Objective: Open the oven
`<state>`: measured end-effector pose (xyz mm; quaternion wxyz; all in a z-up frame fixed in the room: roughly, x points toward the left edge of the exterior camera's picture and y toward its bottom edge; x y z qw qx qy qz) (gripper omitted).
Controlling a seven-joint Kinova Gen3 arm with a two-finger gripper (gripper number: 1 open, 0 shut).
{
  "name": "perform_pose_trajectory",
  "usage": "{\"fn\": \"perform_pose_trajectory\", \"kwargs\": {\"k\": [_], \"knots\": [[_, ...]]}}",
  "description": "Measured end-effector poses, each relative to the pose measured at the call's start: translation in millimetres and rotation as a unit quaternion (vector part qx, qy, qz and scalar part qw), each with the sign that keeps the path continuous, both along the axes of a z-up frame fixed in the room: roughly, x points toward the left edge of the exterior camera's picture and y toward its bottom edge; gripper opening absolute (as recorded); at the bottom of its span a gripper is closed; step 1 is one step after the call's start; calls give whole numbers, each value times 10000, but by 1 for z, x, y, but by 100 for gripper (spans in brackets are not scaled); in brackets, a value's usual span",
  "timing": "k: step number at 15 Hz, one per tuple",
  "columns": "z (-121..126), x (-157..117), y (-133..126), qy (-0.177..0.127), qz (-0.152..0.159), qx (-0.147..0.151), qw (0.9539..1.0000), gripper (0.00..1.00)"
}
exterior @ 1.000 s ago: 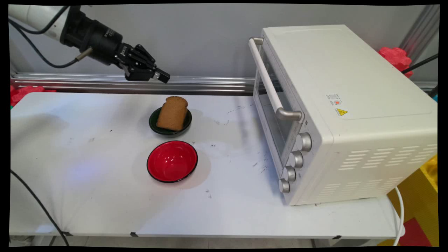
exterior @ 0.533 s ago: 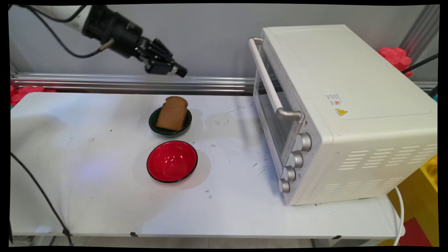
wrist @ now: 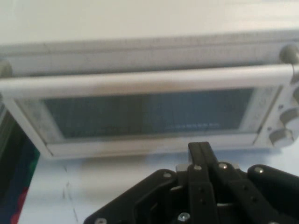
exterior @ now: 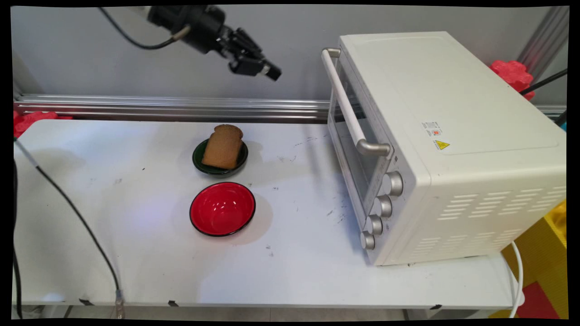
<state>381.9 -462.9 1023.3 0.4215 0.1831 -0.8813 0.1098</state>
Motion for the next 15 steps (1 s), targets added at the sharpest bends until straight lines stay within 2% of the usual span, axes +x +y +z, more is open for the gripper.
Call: {"fn": "perform_pose_trajectory", "kwargs": {"k": [6,15], "knots": [[16,-44,-25,-11,-107,-109,9999,0],[7,-86,-54,-121,-200,-75,9997,0]]}}
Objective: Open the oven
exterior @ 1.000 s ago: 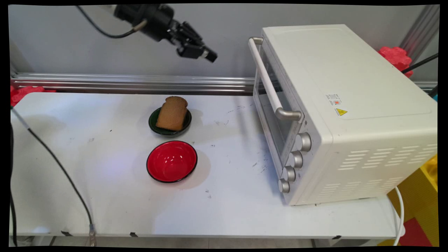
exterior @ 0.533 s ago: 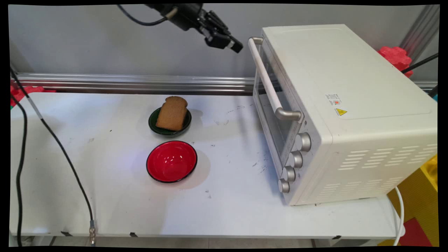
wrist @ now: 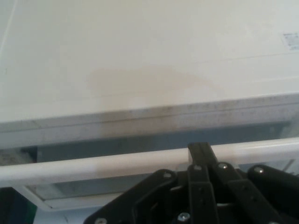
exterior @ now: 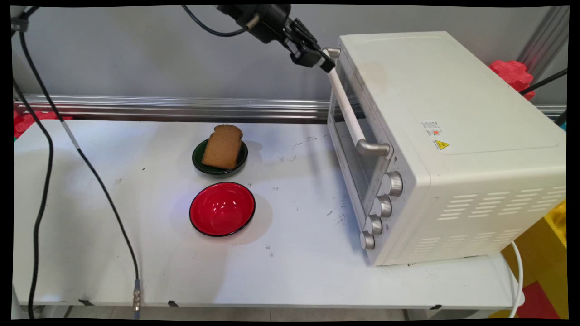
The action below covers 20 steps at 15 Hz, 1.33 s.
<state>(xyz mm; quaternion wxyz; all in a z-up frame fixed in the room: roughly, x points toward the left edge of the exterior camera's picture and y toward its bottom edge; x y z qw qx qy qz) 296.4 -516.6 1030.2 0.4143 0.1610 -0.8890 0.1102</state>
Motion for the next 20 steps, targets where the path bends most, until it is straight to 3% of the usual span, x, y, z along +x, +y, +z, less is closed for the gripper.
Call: {"fn": "perform_pose_trajectory", "kwargs": {"k": [20], "knots": [[-41,-51,-30,-36,83,211,9997,0]]}}
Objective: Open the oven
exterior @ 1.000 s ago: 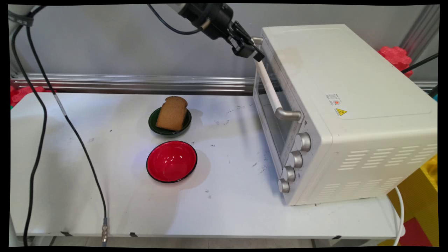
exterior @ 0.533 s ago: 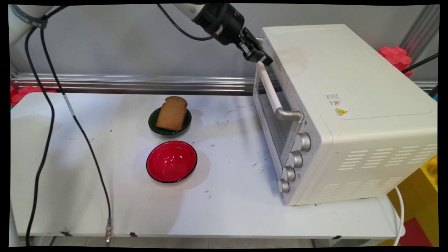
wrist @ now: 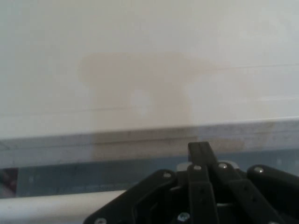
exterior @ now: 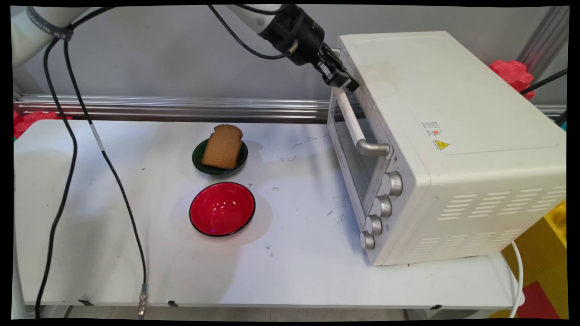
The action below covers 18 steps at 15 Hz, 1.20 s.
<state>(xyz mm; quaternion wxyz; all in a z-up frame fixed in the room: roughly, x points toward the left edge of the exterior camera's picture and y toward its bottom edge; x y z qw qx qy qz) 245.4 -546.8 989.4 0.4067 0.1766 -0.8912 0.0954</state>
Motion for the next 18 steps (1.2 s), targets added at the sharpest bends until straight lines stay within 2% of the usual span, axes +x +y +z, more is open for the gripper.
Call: {"fn": "perform_pose_trajectory", "kwargs": {"k": [11,18], "knots": [[-19,-3,-3,-80,17,72,9999,0],[-33,14,5,-257,54,173,9995,0]]}}
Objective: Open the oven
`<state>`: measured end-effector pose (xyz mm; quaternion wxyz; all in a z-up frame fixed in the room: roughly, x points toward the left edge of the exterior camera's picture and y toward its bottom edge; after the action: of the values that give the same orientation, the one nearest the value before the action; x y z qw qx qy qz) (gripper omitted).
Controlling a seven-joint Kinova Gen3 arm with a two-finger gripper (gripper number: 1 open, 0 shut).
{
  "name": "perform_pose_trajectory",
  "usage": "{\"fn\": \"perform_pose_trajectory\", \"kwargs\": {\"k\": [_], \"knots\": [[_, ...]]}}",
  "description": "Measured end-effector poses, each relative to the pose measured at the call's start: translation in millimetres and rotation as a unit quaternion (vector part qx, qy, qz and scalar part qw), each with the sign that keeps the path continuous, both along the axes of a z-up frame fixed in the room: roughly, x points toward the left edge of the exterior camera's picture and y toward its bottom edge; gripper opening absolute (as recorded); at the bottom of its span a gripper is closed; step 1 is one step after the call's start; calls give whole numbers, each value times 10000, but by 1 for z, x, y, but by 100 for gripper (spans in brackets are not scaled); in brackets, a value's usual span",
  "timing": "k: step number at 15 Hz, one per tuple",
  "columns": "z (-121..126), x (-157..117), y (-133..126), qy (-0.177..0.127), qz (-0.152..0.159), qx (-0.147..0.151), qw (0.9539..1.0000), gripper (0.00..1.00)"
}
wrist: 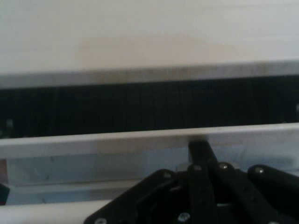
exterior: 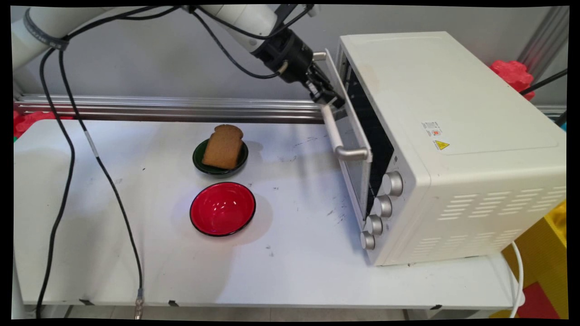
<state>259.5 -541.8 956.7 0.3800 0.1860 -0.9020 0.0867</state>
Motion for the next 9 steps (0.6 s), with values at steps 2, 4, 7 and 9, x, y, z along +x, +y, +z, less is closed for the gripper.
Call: {"fn": "perform_pose_trajectory", "kwargs": {"k": [2,4,7,9], "knots": [[-4,9,4,-82,17,48,10000,0],[-8,18,7,-167,24,94,9998,0],[-15,32,12,-280,58,157,9995,0],[-19,39,15,-345,67,191,9992,0]]}}
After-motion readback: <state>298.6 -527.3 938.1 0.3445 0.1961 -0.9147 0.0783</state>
